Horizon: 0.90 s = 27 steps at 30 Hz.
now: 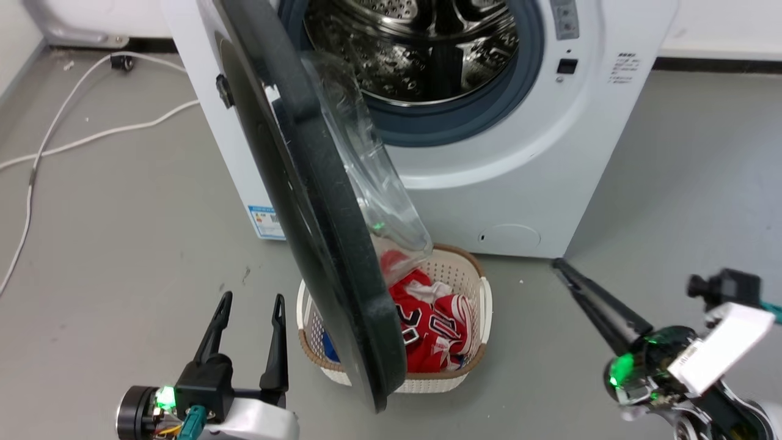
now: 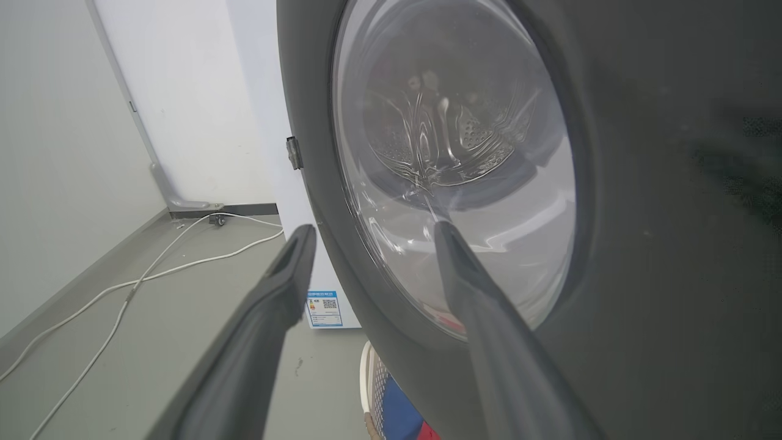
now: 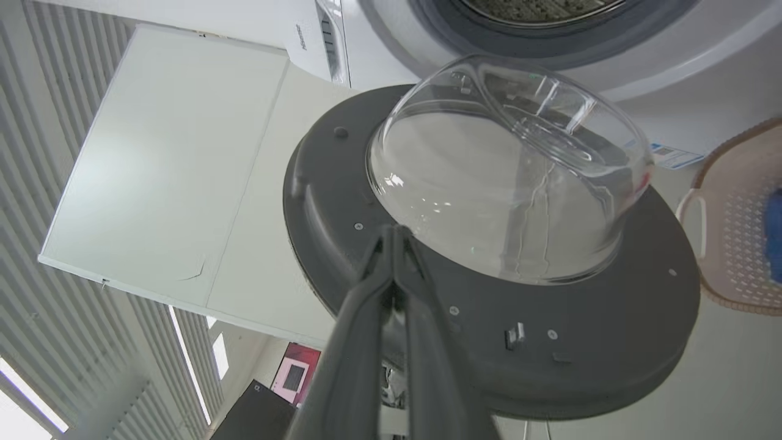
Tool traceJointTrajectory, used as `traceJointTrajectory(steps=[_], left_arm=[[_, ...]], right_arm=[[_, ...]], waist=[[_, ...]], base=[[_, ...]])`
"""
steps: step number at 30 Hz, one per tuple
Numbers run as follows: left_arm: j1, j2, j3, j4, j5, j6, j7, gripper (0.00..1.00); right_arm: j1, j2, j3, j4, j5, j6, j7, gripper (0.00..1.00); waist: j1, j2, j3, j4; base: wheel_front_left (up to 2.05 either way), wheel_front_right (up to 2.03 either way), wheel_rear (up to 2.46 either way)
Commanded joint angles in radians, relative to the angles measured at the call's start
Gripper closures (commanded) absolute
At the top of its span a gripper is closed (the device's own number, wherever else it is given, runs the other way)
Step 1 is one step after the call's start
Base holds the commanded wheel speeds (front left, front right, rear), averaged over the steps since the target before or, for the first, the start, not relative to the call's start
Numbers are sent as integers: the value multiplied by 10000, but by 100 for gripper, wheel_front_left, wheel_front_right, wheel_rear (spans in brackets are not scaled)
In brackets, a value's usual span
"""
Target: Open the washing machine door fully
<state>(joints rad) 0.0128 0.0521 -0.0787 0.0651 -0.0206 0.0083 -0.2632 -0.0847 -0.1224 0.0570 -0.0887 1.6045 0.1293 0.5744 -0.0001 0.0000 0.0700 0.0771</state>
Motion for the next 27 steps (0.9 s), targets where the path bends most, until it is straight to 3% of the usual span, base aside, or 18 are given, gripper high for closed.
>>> traceJointTrajectory(steps=[1,6,8,9,15,18,19,23,27], left_arm=[[178,4,33,22,58,-21,-24,0],[475,23,89,9,76,-8,-24,0],[532,22,93,-10,77,-14,-24,0],[577,22,107,-19,73,-20,-24,0],[663,17,140,-69,25,16,-24,0],[712,13,150,-79,-1,19,-24,0],[712,13,150,-79,-1,19,-24,0],[757,11,158,-89,-9,48,-24,0],[781,6,168,-115,-23,64,-24,0]], right_arm=[[320,119,-253,-134,-147,25,-367,100],[988,342,-880,-550,-609,25,-1580,98],[1268,392,-1058,-652,-842,25,-2118,52],[1376,431,-1127,-728,-959,25,-2399,0],[1741,473,-1490,-1113,-2349,27,-4849,0],[1979,-23,-1154,-1189,-4117,25,-6504,0],[1979,-23,-1154,-1189,-4117,25,-6504,0],[2099,-877,-129,-794,-6872,24,-8176,0],[1937,-791,-67,-765,-9437,22,-8398,0]], waist=[[1,0,-283,-143],[1,0,-635,-290],[1,0,-719,-319],[1,0,-752,-331],[1,0,-870,-399],[1,0,-896,-412],[1,0,-896,-412],[1,0,-914,-428],[1,0,-900,-443]], base=[[0,0,0],[0,0,0],[0,0,0],[0,0,0],[0,0,0],[0,0,0],[0,0,0],[0,0,0],[0,0,0]])
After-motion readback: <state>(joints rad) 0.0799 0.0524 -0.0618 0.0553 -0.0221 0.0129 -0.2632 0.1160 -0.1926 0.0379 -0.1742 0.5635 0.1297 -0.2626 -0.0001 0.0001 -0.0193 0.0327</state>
